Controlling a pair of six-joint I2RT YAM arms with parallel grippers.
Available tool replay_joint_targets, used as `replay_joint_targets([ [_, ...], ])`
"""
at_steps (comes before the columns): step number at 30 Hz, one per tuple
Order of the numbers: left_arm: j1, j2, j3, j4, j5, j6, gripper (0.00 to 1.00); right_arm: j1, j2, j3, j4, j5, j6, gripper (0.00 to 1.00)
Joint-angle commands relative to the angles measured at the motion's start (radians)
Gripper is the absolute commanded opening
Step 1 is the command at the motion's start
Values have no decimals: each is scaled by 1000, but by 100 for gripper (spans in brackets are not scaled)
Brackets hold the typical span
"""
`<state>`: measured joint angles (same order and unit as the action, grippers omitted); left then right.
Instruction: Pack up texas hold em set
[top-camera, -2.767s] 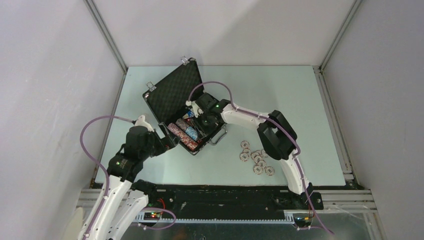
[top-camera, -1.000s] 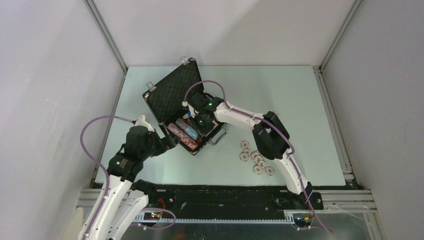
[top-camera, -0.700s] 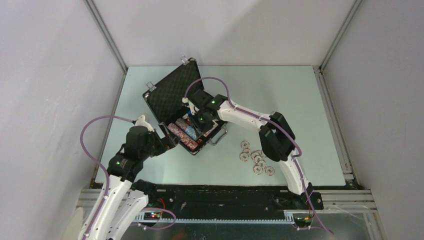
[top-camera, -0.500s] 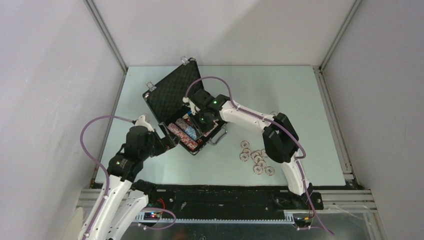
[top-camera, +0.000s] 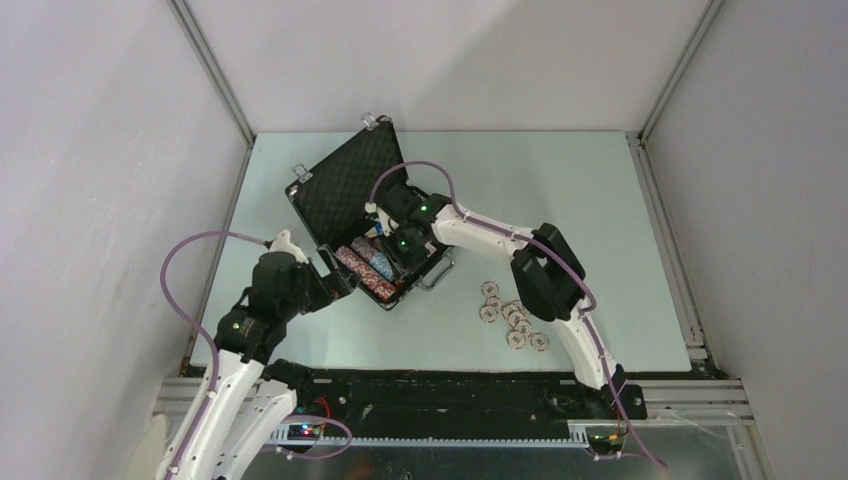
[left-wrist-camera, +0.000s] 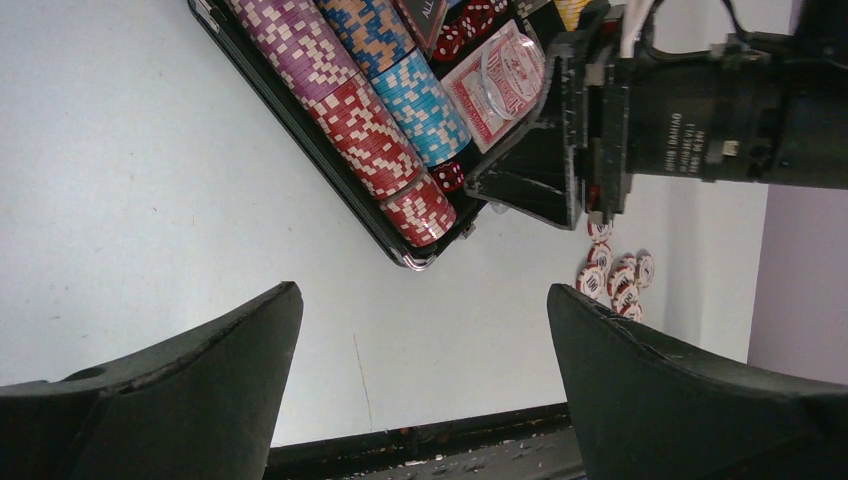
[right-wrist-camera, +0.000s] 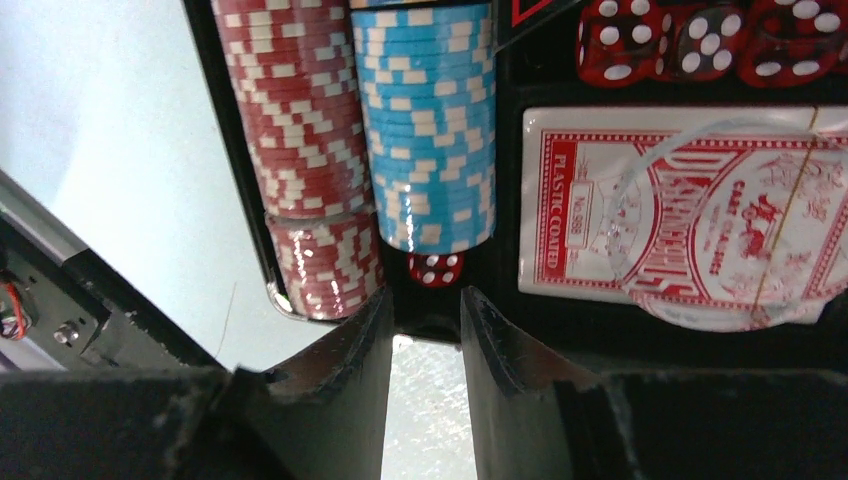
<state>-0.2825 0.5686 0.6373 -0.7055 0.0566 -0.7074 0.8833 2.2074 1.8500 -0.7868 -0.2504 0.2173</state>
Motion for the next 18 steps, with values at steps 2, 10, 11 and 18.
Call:
replay_joint_targets([
  [2, -3, -9, 7, 8, 8, -2, 100, 4, 55, 93, 4, -2, -29, 34],
  [10, -3, 0, 15, -3, 10, 9, 100, 4, 95, 113, -14, 12, -55, 35],
  [11, -3, 0, 14, -3, 10, 9, 100, 4, 96, 106, -16, 15, -58, 36],
  [18, -3, 14, 20, -3, 14, 14, 100, 0, 125, 112, -32, -20, -85, 37],
])
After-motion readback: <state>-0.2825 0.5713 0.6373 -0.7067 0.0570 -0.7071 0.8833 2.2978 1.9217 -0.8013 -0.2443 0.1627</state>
